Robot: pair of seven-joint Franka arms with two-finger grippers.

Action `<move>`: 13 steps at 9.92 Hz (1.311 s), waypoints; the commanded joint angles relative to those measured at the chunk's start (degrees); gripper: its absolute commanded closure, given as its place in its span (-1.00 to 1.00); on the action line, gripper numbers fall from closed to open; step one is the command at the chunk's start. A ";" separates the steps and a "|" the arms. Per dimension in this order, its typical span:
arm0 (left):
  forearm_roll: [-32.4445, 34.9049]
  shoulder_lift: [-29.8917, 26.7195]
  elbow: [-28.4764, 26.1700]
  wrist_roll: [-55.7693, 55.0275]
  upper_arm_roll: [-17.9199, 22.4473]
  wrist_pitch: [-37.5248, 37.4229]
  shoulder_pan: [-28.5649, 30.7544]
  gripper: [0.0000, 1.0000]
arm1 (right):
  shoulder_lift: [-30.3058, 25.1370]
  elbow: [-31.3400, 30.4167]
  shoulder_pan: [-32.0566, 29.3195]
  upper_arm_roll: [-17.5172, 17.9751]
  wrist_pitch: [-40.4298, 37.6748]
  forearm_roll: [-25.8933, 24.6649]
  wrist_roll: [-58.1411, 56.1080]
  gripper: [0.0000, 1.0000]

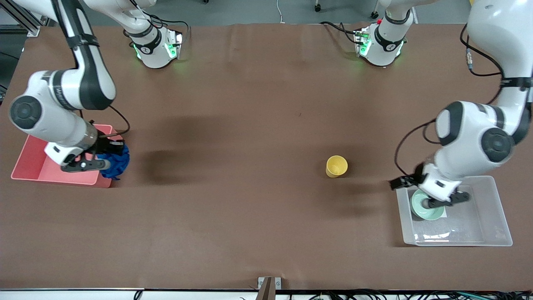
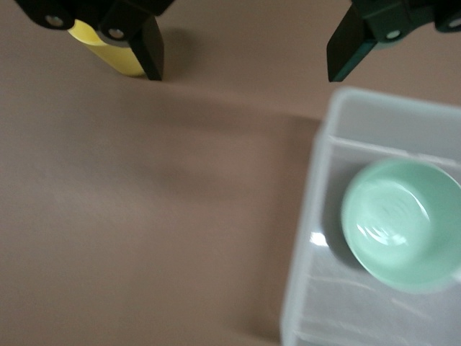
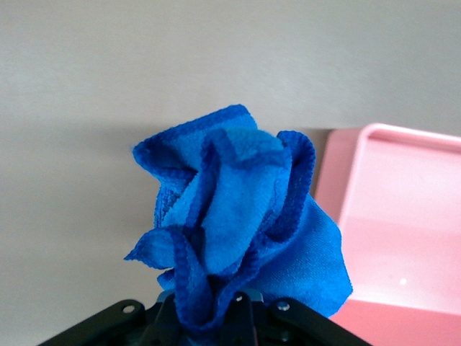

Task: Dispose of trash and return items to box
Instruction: 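Drop the cloth into the pink bin while the left gripper grasps the yellow cup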

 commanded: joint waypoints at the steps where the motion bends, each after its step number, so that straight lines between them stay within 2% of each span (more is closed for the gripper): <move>1: 2.81 -1.45 -7.90 -11.16 -2.39 4.97 -1.68 -1.00 | -2.12 -3.99 -5.40 0.78 0.51 -2.31 -0.50 0.95; 4: 5.20 0.21 -10.91 -23.93 -2.40 9.73 -7.66 -0.99 | -0.80 -4.78 -12.51 0.86 3.04 -8.37 -0.50 0.91; 7: 5.63 1.44 -15.29 -24.93 -2.40 14.99 -8.73 -0.70 | 4.02 -6.63 -17.80 0.86 9.19 -8.74 -3.65 0.85; 8: 7.81 1.62 -16.44 -24.93 -2.40 15.96 -8.47 -0.61 | 6.30 -6.63 -19.47 0.95 11.74 -8.74 -5.58 0.81; 9: 8.44 2.49 -16.54 -25.19 -2.40 16.23 -8.20 -0.39 | 7.54 -6.63 -19.57 0.95 12.98 -8.74 -5.69 0.71; 10: 8.45 3.98 -16.36 -26.67 -2.40 17.11 -8.46 -0.06 | 8.25 -6.54 -19.49 0.95 13.08 -8.74 -5.69 0.38; 11: 8.45 4.78 -16.36 -27.38 -2.40 18.59 -8.72 0.41 | 8.69 -6.19 -19.40 0.95 13.08 -8.74 -5.52 -0.21; 12: 8.45 4.96 -16.01 -27.39 -2.40 18.61 -8.55 0.85 | 8.61 -5.93 -19.31 0.95 13.08 -8.65 -5.25 -0.60; 13: 8.54 4.87 -15.58 -27.39 -2.40 18.61 -8.38 1.00 | 8.52 -5.75 -19.14 1.04 12.91 -8.65 -4.90 -0.76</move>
